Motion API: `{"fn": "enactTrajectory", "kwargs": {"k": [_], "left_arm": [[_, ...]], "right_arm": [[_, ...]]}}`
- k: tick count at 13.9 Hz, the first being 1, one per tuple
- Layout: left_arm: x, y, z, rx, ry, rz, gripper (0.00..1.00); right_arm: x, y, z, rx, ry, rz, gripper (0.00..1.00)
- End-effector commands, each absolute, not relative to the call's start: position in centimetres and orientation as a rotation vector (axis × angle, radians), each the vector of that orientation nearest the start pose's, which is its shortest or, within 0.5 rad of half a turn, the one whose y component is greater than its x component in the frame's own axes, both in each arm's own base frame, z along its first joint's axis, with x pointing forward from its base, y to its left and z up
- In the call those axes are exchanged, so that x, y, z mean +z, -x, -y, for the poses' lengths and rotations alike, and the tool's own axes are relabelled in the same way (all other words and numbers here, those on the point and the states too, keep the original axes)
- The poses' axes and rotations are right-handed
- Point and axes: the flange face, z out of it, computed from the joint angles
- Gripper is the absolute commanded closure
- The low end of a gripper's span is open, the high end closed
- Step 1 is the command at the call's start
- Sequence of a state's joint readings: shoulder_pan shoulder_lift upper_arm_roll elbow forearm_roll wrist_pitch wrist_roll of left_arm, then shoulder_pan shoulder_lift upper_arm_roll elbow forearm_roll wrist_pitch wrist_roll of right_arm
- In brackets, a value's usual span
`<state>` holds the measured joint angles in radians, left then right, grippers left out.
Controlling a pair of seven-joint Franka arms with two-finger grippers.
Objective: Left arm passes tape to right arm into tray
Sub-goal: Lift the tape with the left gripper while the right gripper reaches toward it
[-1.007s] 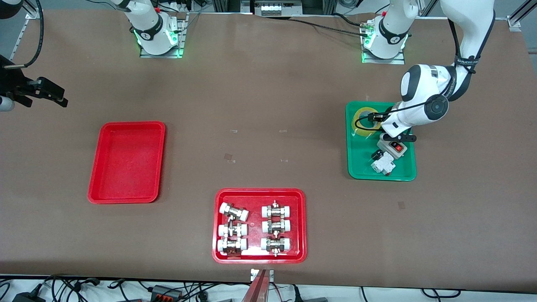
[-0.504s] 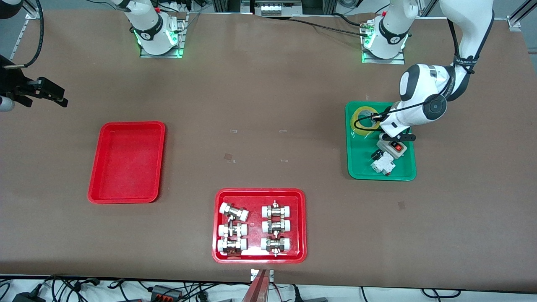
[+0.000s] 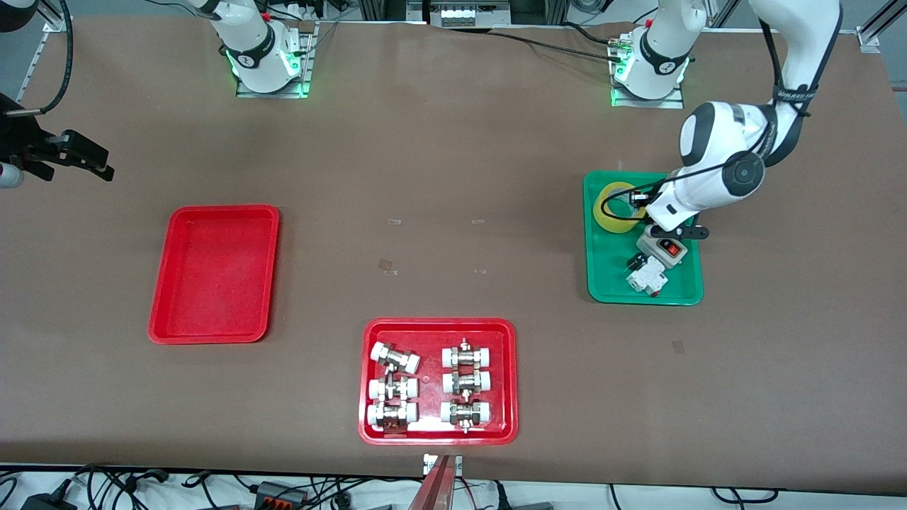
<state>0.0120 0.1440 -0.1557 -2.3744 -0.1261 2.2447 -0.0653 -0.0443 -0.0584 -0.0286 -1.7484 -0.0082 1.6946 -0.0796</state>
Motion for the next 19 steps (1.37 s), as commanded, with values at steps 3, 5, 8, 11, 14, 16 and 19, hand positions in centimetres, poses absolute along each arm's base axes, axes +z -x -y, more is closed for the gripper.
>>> {"fn": "enactTrajectory", "kwargs": {"k": [3,5,8,11,14,16,19], "left_arm": [[32.4,-49.2,11.2,0.476,3.269,0.107,0.88],[37.0,-51.1,14.3,0.549,3.388,0.166,0.87],[42.1,-50.9,21.0,0.677,3.445,0.266,0.87],[46.1,-50.2,28.0,0.721,3.49,0.378,0.87],[51.6,-49.9,34.3,0.743,3.546,0.49,0.87],[55.1,-49.4,37.6,0.714,3.601,0.577,0.87],[58.9,-47.2,41.9,0.704,3.684,0.649,0.87]], "right_arm": [[58.1,-54.4,4.1,0.02,3.15,0.028,0.0],[58.0,-54.6,3.9,0.02,3.148,0.024,0.0],[55.5,-55.8,3.6,0.08,3.128,0.02,0.0],[54.4,-56.5,2.5,0.113,3.102,0.037,0.0],[51.2,-57.9,-0.8,0.2,3.098,0.149,0.0],[49.9,-58.7,-2.4,0.217,3.071,0.172,0.0],[48.1,-59.7,-5.9,0.264,2.943,0.18,0.0]]}}
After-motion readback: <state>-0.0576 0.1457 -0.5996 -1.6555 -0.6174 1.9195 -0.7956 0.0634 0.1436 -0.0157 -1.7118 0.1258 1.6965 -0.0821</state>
